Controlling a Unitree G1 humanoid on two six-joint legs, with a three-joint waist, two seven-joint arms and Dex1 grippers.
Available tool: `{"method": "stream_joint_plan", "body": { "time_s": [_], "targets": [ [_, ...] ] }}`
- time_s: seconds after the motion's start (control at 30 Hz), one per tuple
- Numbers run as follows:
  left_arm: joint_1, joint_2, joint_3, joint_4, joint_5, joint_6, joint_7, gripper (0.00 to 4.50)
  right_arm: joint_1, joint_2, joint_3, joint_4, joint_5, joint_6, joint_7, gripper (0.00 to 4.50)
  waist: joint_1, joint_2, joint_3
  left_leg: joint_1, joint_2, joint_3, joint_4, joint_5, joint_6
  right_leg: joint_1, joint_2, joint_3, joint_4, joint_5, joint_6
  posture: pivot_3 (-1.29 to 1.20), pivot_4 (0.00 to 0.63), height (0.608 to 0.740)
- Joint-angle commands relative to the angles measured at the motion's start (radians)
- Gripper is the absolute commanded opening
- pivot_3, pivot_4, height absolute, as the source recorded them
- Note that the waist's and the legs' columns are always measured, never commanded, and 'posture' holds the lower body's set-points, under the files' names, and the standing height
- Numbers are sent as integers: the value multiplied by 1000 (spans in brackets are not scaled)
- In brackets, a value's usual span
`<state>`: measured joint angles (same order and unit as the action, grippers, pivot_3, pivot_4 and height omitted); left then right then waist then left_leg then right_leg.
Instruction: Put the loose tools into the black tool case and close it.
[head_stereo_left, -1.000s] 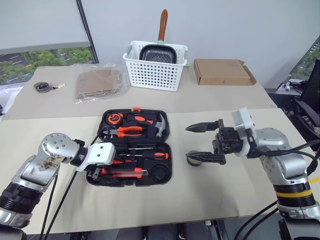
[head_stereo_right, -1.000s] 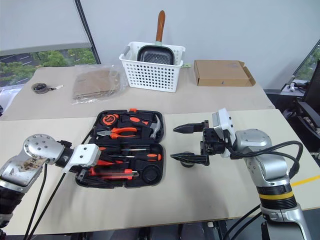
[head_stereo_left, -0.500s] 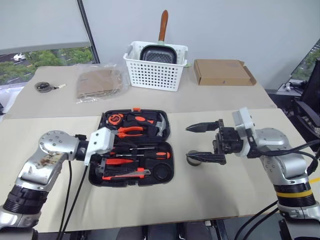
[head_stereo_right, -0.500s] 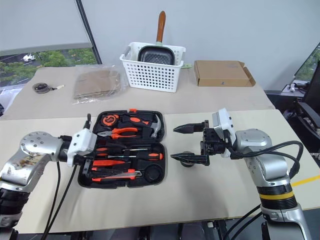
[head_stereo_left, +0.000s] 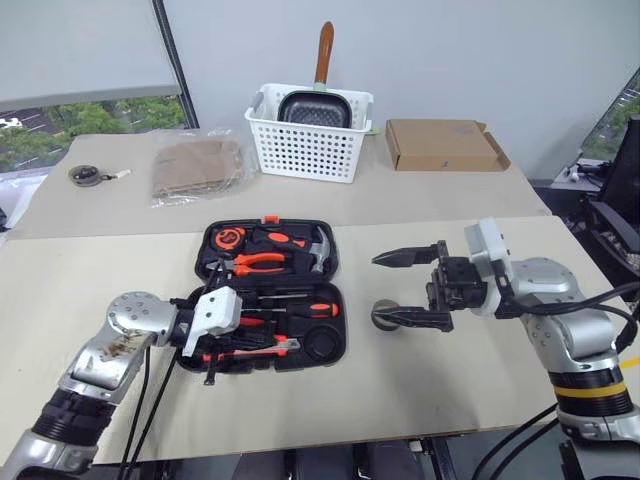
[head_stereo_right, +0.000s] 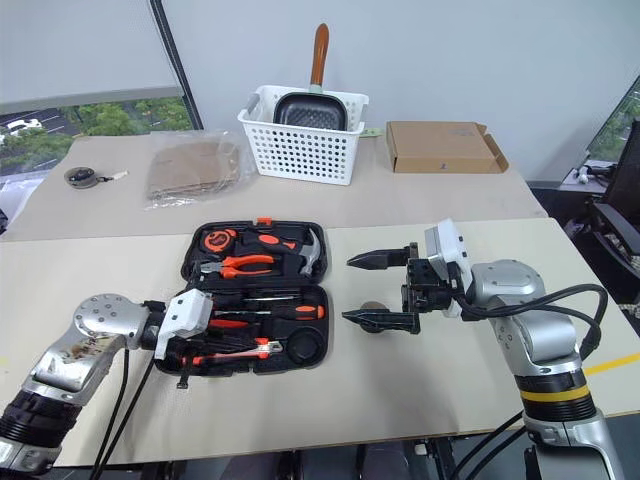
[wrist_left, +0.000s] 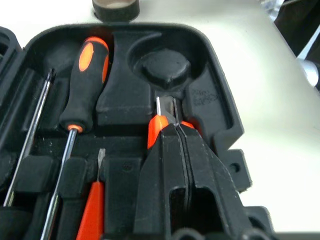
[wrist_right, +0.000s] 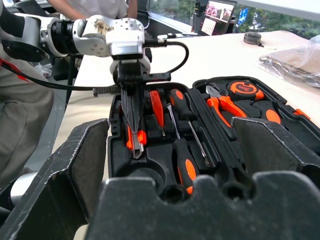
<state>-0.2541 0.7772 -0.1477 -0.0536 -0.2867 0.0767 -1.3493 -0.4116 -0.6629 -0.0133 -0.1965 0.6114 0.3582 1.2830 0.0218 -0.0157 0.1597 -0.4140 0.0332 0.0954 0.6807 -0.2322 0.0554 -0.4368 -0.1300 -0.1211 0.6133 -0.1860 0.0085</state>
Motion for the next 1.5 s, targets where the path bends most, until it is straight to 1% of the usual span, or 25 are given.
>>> {"method": "stream_joint_plan", "body": {
  "time_s": [0.03,0.2,0.27,0.5,0.6,0.63,0.7,0.8,0.83,0.87,0.97,1.1,1.13,1.2,1.27,1.33,1.37,1.4,1.43,1.47,1.5],
  "targets": [
    [3,-9,-40,87,79,-58,18,29,-5,-14,-26,-38,22,0,-2,4500,4,2,-1,0,0,0,0,0,0,0,0,0,0,0,0,0,150,700],
    [10,-21,-75,158,109,-124,12,29,-4,-21,-29,-40,24,4,0,4500,11,9,-5,6,0,0,0,0,-1,2,-1,0,0,0,-1,0,150,700],
    [18,-24,-79,171,104,-129,13,29,-2,-24,-31,-42,25,5,-2,4500,14,11,-7,8,1,0,0,-5,-8,2,-1,0,0,-1,-3,0,150,700],
    [14,-32,-81,220,114,-162,27,29,16,-34,-25,-50,16,7,-8,4500,15,16,-11,9,1,1,0,-4,-8,2,0,0,1,-1,-2,0,150,700],
    [-1,-46,-50,204,78,-149,43,29,31,-56,-9,-43,-27,-2,-15,4500,17,16,-11,9,1,1,0,-4,-8,2,0,-1,2,-1,-2,0,150,700],
    [-5,-49,-24,179,46,-134,52,29,42,-72,3,-38,-62,-13,-22,4500,18,16,-11,9,1,1,0,-4,-8,2,0,-1,2,-1,-2,0,150,700],
    [-9,-50,25,114,-24,-65,68,29,59,-97,19,-30,-113,-25,-33,4500,19,16,-10,9,1,1,1,-4,-8,2,0,-1,1,-2,-4,0,150,700],
    [-29,-32,112,-3,-112,54,129,29,82,-132,50,-24,-204,-18,-82,4500,16,12,-9,3,1,1,1,-3,-9,1,0,0,1,-1,-3,0,150,700],
    [-33,-23,136,-37,-146,105,137,541,85,-139,63,-25,-231,-19,-92,4500,15,12,-8,0,1,1,2,-3,-8,-1,0,0,1,0,0,0,150,700],
    [-37,-6,164,-77,-195,151,128,813,85,-143,79,-29,-253,-18,-98,4500,15,12,-8,-1,1,1,2,1,-1,-2,0,0,1,1,0,0,150,700],
    [-50,49,224,-166,-298,254,98,1986,69,-149,121,-37,-295,10,-115,4500,8,12,-8,-1,1,1,0,1,0,-2,0,0,0,1,0,0,150,700],
    [-55,120,264,-245,-356,344,87,3403,41,-139,182,-9,-363,37,-150,4500,2,11,-8,-1,1,1,-1,-1,-1,-2,1,0,0,-1,-2,0,150,700],
    [-54,128,274,-263,-371,363,94,3926,40,-141,193,-10,-370,44,-148,4500,1,11,-8,-1,0,1,-1,-1,-1,-2,1,0,-1,-2,-2,0,150,700],
    [-48,135,297,-299,-396,392,112,4475,35,-142,212,-9,-381,64,-144,4500,-1,9,-7,-1,0,1,-1,-1,-1,-2,1,0,-1,-2,-2,0,150,700],
    [-35,141,310,-335,-412,415,130,4500,30,-147,230,3,-401,72,-145,3996,-1,8,-6,-1,0,1,0,-1,-1,-2,1,0,-1,-2,-2,0,150,700],
    [-24,145,320,-371,-431,440,149,4500,29,-149,245,15,-418,62,-142,3713,-3,8,-6,-1,0,1,0,-1,-1,-1,1,0,-1,-2,-2,0,150,700],
    [-17,147,326,-391,-441,454,158,4500,27,-146,254,18,-425,64,-142,3248,-4,8,-6,-1,0,1,0,-1,-1,-1,1,0,-1,-2,-2,0,150,700],
    [-13,148,329,-405,-448,465,166,4500,25,-145,259,21,-430,66,-141,2955,-4,8,-6,-1,0,1,0,-1,-1,-1,1,0,-1,-2,-2,0,150,700],
    [-5,153,332,-417,-455,475,172,4500,21,-139,266,27,-440,64,-145,2515,-5,7,-6,-1,0,1,0,-1,-1,-1,1,0,-1,-2,-2,0,150,700],
    [4,159,335,-428,-458,484,175,4500,17,-136,272,33,-450,61,-149,2226,-5,7,-6,-1,1,0,0,-1,-1,-1,1,0,-1,-2,-2,0,150,700],
    [8,163,336,-435,-460,491,178,4500,13,-134,277,39,-458,53,-150,1787,-7,7,-6,-1,1,0,0,-1,-1,-1,1,0,0,-2,-2,0,150,700]
  ]
}}
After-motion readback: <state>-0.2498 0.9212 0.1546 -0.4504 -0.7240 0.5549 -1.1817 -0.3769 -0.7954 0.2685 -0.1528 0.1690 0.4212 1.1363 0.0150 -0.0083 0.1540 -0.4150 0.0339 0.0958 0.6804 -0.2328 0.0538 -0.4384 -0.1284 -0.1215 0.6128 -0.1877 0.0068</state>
